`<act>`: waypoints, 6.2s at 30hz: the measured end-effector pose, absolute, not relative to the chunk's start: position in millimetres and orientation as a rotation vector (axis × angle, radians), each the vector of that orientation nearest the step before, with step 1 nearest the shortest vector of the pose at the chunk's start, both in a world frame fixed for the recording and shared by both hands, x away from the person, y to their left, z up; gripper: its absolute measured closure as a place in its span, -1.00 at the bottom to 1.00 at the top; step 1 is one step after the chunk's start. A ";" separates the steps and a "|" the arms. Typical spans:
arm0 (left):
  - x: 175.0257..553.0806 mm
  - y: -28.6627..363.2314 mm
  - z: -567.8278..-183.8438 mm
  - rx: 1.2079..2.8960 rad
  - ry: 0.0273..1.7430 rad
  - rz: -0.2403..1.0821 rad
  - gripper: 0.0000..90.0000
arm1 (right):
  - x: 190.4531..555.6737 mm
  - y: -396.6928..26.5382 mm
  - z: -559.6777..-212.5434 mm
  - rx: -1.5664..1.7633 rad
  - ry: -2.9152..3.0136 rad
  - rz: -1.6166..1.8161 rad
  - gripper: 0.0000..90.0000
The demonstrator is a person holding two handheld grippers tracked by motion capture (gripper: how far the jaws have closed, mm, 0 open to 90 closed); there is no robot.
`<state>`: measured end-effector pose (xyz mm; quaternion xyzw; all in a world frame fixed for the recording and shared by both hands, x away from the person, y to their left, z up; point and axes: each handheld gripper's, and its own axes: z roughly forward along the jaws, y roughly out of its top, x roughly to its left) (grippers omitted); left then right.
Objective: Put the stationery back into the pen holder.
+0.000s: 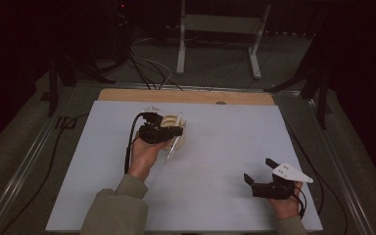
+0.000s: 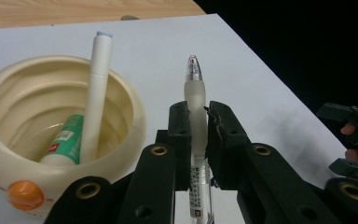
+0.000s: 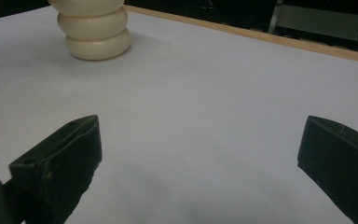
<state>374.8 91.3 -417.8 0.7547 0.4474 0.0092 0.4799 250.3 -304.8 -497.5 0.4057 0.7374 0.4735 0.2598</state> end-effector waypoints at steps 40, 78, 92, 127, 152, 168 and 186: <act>394.7 107.1 -386.2 1.766 1.075 0.116 0.80 | 250.9 -304.1 -498.4 1.097 2.004 1.282 -1.00; 423.4 122.4 -380.1 1.669 1.121 0.195 0.79 | 250.5 -305.8 -497.6 1.102 1.997 1.288 -1.00; 435.8 121.5 -391.1 1.640 1.141 0.206 0.79 | 250.8 -308.2 -497.8 1.115 1.989 1.296 -1.00; 444.2 117.5 -401.1 1.590 1.140 0.249 0.78 | 251.5 -309.5 -497.9 1.116 1.987 1.302 -1.00; 439.1 120.4 -405.8 1.601 1.140 0.281 0.78 | 251.3 -309.6 -497.7 1.117 1.984 1.302 -1.00; 435.5 123.5 -420.2 1.604 1.151 0.274 0.78 | 251.3 -309.2 -497.9 1.112 1.987 1.300 -1.00; 431.8 120.2 -430.7 1.611 1.140 0.255 0.78 | 251.2 -308.7 -498.4 1.112 1.992 1.298 -1.00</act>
